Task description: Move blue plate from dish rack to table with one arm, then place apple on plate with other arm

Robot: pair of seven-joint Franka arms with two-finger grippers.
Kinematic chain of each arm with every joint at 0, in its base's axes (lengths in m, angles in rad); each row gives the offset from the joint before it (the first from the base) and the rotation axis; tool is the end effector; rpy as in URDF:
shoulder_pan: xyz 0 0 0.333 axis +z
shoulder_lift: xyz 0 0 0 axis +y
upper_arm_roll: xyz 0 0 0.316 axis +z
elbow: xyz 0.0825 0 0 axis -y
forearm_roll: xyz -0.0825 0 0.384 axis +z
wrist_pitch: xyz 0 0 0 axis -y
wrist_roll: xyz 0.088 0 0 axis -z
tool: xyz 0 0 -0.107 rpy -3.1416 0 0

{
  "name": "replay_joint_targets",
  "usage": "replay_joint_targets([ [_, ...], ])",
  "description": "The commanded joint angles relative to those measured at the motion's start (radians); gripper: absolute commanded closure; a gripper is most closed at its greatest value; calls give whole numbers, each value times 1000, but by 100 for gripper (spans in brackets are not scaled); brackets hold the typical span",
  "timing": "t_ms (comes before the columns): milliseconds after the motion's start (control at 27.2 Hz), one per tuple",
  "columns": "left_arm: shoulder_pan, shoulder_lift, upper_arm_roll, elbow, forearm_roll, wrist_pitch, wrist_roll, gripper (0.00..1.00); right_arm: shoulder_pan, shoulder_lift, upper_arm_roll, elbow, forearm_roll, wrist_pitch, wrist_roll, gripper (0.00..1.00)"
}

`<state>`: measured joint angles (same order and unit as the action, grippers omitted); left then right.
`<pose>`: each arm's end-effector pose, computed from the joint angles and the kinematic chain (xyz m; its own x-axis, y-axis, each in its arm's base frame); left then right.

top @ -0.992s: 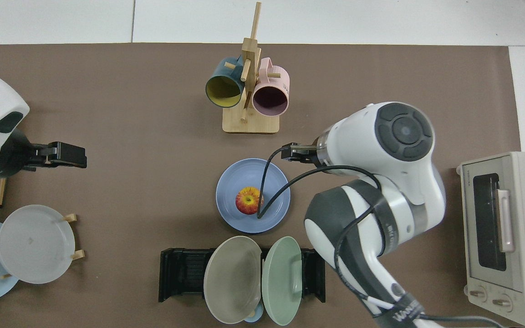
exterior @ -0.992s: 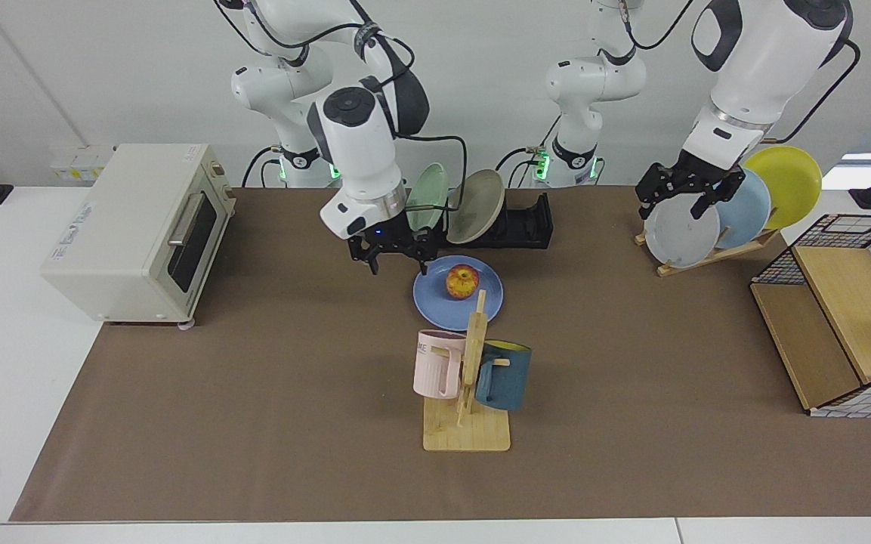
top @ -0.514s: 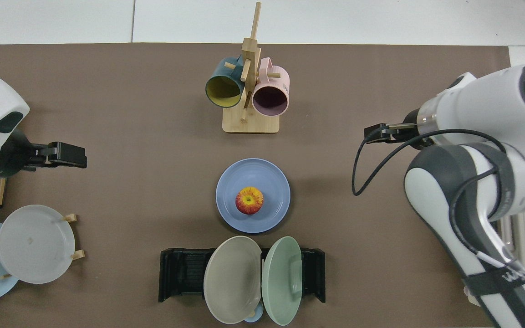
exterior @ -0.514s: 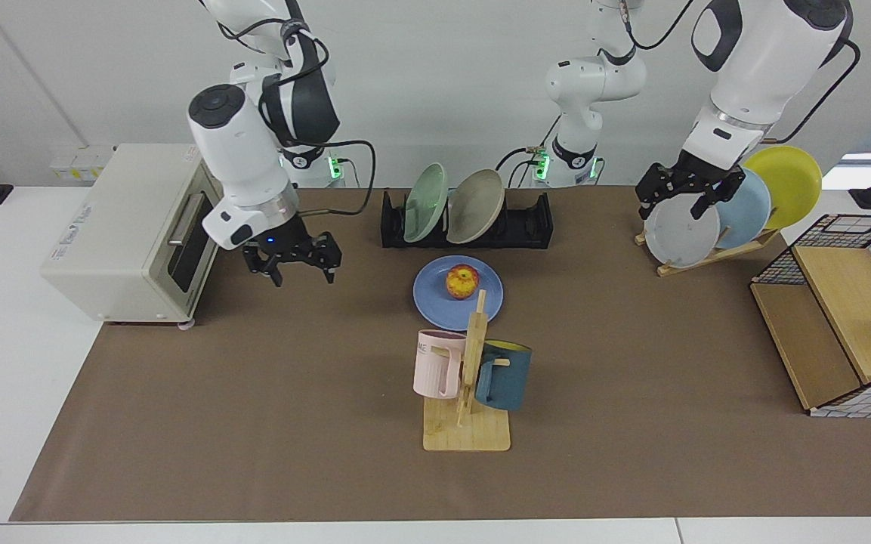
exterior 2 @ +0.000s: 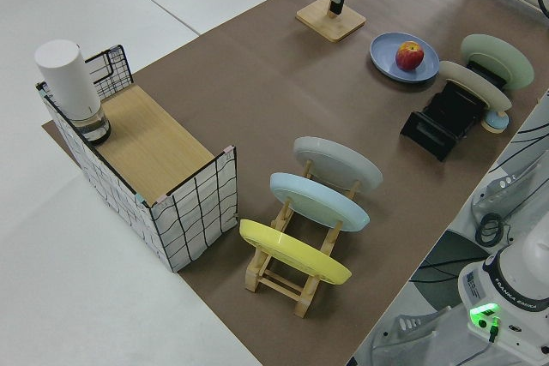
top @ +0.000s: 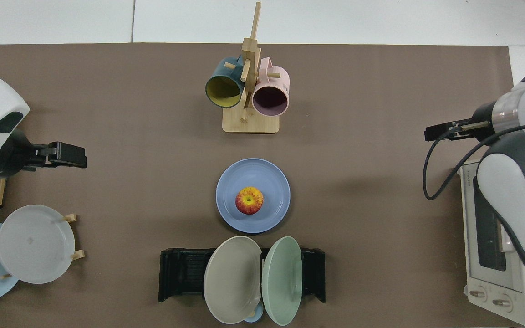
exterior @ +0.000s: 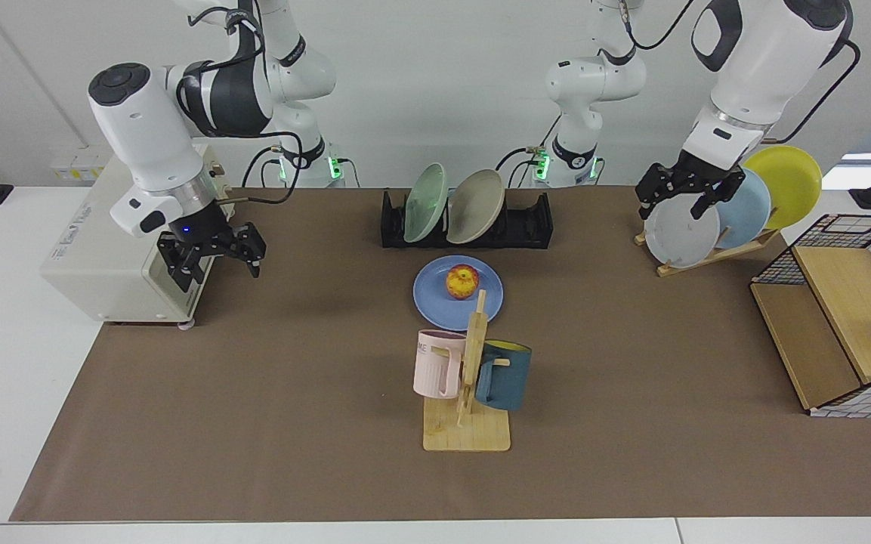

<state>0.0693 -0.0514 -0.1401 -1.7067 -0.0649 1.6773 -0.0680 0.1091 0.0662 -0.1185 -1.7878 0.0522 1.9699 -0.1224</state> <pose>0.5443 -0.0467 0.5975 0.9998 0.0040 0.0174 0.0030 -0.9983 0.0588 0.5947 -0.0006 0.5190 0.9883 0.0937 0.1200 0.0977 -0.9948 -0.0278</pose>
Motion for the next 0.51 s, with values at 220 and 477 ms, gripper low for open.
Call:
replay_joint_targets([
  [220, -11, 10, 7, 19, 17, -7, -9, 0, -15, -46, 11, 103, -25, -236, -45, 0],
  [477, -11, 12, 7, 18, 17, -7, -9, 0, -19, -78, -3, 171, -23, -313, -46, 0],
])
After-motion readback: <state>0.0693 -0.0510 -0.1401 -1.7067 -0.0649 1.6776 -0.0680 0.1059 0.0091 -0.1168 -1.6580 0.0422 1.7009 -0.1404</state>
